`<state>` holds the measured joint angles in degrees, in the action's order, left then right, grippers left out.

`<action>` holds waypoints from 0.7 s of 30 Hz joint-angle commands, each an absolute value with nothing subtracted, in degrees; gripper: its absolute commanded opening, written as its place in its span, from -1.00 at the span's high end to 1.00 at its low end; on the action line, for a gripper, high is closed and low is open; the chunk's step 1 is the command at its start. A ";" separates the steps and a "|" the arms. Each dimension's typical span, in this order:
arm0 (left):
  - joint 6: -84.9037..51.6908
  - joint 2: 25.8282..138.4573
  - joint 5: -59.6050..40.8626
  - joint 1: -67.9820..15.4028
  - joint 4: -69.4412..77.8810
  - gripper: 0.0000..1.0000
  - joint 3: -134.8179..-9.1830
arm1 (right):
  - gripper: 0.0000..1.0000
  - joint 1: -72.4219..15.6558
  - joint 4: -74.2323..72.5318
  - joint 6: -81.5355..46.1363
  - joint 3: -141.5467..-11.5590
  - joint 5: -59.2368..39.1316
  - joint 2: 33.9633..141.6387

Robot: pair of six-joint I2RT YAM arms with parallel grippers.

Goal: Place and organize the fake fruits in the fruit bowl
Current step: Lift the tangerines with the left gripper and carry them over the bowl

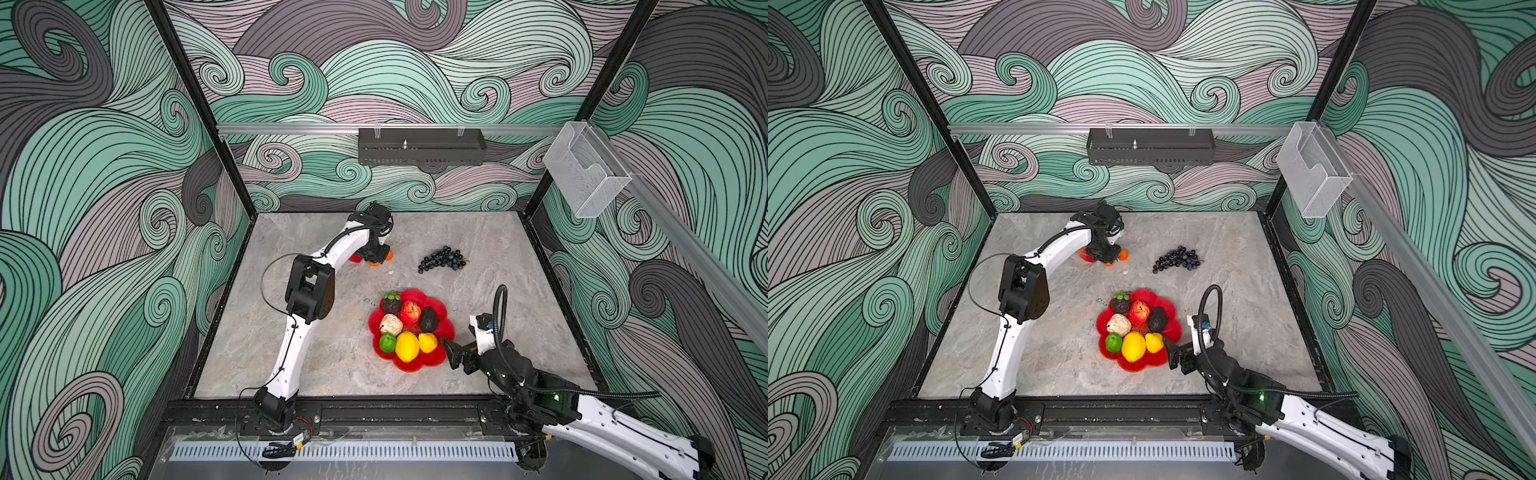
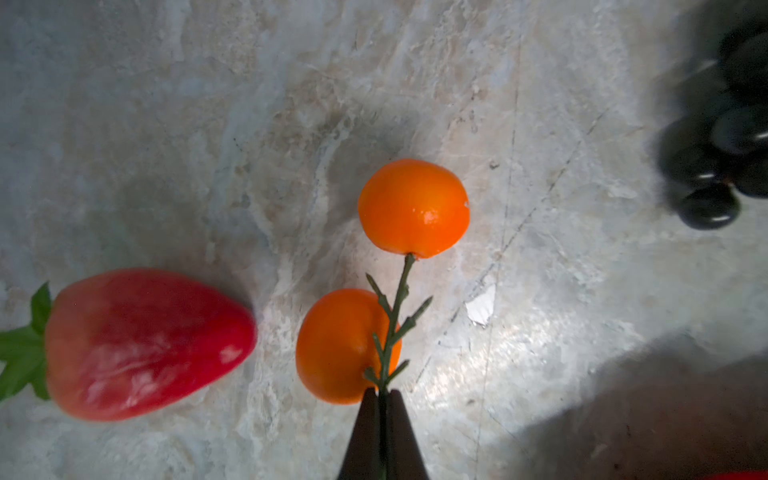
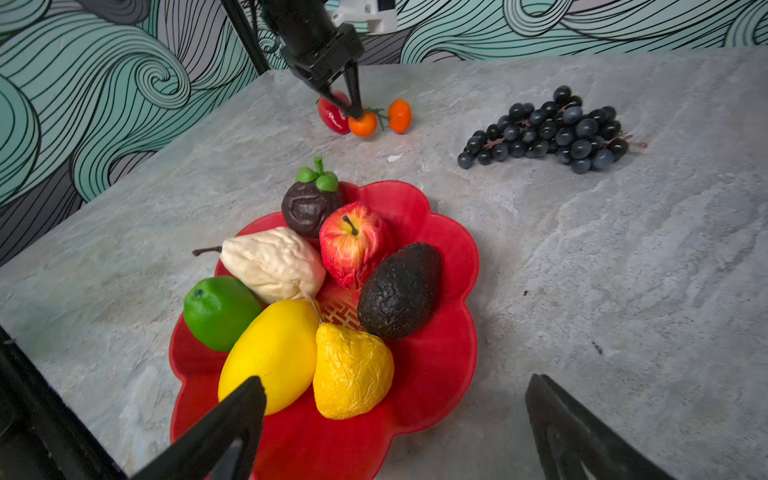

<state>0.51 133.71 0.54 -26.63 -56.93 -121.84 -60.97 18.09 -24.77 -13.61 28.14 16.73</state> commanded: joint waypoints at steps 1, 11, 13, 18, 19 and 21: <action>-2.28 127.40 -2.59 -26.52 -55.26 1.00 -118.61 | -0.96 -60.56 24.07 -29.04 -16.14 33.22 16.52; -7.31 116.09 -4.25 -27.11 -53.48 1.00 -108.47 | -0.96 -60.38 29.12 -34.78 -16.61 33.67 13.66; -8.19 113.21 -4.73 -27.70 -53.77 1.00 -106.67 | -0.96 -60.39 29.75 -34.66 -16.52 34.00 12.81; -9.74 105.60 -6.67 -28.97 -54.28 1.00 -101.74 | -0.95 -60.38 30.99 -33.26 -15.83 36.06 11.61; -10.16 104.20 -7.23 -29.32 -54.49 1.00 -100.79 | -0.95 -60.40 31.11 -32.77 -15.66 36.40 11.44; -10.61 101.85 -7.23 -30.78 -55.15 1.00 -99.36 | -0.95 -60.34 31.21 -31.82 -15.52 36.79 11.08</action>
